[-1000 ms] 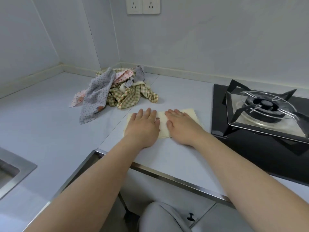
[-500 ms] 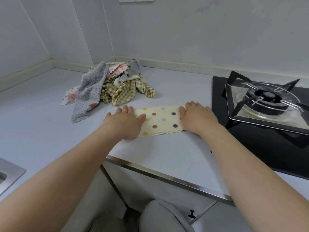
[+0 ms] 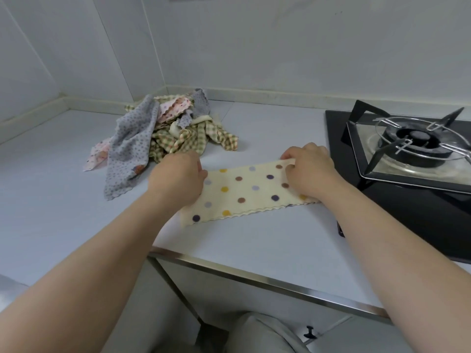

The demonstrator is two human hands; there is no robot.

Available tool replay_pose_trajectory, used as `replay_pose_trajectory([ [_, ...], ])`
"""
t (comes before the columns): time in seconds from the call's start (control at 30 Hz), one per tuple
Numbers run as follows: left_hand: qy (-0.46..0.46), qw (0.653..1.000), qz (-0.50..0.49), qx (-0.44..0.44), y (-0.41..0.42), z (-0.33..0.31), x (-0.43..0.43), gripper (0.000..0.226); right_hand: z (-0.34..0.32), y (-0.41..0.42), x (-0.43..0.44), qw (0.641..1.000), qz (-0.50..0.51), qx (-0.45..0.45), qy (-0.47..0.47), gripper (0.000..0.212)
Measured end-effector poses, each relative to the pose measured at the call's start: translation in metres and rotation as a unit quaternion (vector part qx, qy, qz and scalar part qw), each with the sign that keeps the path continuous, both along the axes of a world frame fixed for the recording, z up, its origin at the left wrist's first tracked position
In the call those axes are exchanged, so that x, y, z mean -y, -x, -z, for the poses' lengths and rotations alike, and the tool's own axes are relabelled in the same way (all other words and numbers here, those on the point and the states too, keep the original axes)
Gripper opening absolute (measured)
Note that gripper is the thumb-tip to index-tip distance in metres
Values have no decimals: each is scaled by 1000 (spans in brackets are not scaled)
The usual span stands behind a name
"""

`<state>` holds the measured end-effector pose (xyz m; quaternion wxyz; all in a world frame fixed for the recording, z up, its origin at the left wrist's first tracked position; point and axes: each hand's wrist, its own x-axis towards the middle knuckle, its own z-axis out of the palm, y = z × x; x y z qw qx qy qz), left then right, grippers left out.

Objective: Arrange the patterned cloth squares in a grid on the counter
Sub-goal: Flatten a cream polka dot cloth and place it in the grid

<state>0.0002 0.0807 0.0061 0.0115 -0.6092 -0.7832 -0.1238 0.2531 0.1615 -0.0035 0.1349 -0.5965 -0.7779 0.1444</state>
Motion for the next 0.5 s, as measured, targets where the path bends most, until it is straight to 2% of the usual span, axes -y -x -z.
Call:
replay_pose_trajectory([
  [0.17, -9, 995, 18, 101, 0, -15, 3, 20, -4, -3, 3, 998, -4, -55, 10, 26],
  [0.3, 10, 982, 10, 189, 6, -28, 6, 14, -6, -6, 7, 985, -6, -164, 49, 25],
  [0.5, 10, 968, 23, 250, 11, -43, 16, 11, -10, -6, 9, 968, -14, -241, 68, 9],
])
